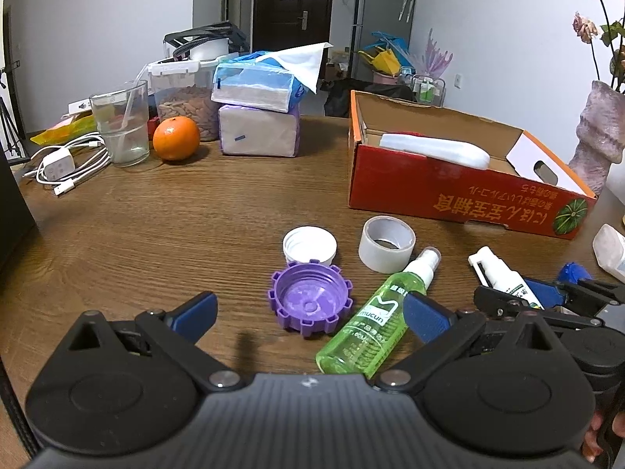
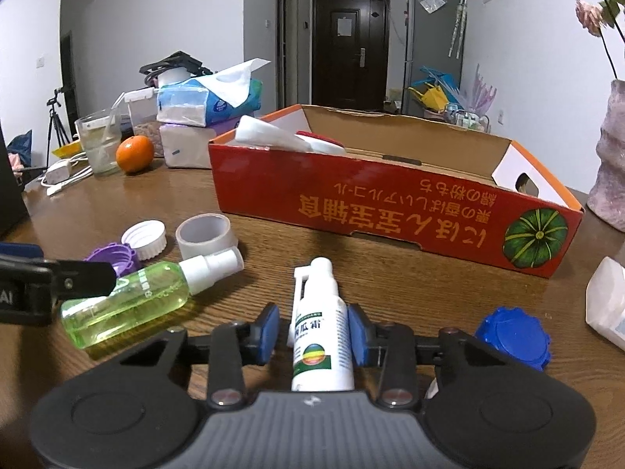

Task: Organize rigid objects
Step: 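Grasp the white spray bottle with the right gripper, then close the left gripper on the green spray bottle while the right holds the white bottle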

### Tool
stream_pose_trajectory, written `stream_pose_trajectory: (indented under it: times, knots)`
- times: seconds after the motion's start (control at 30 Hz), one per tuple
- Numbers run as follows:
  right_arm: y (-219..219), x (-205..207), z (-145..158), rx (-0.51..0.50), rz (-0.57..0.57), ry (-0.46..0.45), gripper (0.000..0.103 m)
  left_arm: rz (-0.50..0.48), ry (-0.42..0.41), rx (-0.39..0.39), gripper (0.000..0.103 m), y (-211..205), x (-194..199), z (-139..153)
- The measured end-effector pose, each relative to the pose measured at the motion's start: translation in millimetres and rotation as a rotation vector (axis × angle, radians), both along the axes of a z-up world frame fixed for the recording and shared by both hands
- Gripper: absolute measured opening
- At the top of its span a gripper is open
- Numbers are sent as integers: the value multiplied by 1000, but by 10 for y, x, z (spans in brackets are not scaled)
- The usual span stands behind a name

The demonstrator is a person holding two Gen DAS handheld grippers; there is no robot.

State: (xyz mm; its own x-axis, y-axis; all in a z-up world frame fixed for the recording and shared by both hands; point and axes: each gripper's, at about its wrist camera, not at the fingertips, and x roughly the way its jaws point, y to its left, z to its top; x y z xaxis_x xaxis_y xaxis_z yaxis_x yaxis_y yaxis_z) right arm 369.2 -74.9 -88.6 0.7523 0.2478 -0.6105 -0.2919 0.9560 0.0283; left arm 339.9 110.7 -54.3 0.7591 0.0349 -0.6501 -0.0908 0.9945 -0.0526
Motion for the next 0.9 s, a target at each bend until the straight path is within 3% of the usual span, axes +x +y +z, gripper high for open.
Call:
stream_pose_trajectory:
  times: [0.13, 0.3, 0.9]
  knots:
    - [-5, 1, 2, 4, 7, -2, 29, -6, 1, -1, 103, -7, -3, -13]
    - [-45, -19, 11, 31, -7, 0, 27, -20, 4, -2, 103, -29, -3, -47]
    - [-401, -205, 156, 109, -84, -76, 27, -88, 46, 4, 103, -353, 21, -193]
